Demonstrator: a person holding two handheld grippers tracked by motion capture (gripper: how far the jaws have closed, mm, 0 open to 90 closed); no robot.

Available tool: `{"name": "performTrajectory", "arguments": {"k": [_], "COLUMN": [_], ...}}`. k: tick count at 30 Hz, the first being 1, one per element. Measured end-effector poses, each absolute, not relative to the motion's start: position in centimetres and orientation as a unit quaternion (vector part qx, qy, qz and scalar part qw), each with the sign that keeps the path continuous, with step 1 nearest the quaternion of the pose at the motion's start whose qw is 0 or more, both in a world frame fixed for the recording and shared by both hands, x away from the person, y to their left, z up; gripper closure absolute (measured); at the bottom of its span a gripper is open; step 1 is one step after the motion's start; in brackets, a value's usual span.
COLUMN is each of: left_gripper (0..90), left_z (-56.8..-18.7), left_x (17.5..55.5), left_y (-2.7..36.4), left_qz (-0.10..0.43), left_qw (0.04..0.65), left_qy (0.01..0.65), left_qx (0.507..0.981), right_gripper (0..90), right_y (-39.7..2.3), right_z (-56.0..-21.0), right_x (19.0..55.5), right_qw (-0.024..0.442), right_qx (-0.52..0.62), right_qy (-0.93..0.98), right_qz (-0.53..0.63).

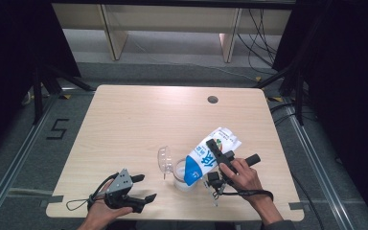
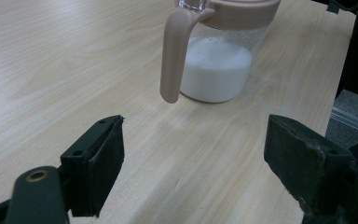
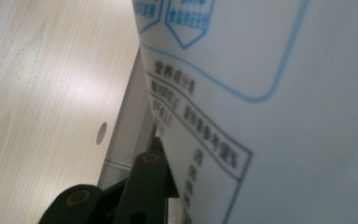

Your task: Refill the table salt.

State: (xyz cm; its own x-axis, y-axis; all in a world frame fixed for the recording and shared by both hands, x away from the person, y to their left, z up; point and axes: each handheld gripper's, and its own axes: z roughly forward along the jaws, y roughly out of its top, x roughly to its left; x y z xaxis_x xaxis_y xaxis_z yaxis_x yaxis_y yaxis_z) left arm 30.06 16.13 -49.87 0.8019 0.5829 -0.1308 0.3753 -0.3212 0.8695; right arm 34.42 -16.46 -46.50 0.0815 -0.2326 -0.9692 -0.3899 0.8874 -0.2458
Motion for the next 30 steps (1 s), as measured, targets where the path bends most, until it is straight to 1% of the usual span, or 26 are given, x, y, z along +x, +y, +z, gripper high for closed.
{"name": "performTrajectory", "arguments": {"k": [22, 30], "left_gripper": [19.8, 19.8], "left_z": [-49.87, -49.82], "left_x": [30.05, 30.03], "left_y": [16.12, 16.17], "left_qz": [0.104, 0.108], "left_qw": [0.501, 0.497], "left_qy": [0.297, 0.298], "left_qx": [0.806, 0.808], "right_gripper": [75.9, 76.1], "right_y": [-16.42, -16.48], "right_z": [-46.50, -46.80], "right_x": [34.33, 34.47], "right_qw": [0.693, 0.689], "right_qx": [-0.229, -0.219], "right_qy": [0.682, 0.687], "right_qz": [0.050, 0.071]}}
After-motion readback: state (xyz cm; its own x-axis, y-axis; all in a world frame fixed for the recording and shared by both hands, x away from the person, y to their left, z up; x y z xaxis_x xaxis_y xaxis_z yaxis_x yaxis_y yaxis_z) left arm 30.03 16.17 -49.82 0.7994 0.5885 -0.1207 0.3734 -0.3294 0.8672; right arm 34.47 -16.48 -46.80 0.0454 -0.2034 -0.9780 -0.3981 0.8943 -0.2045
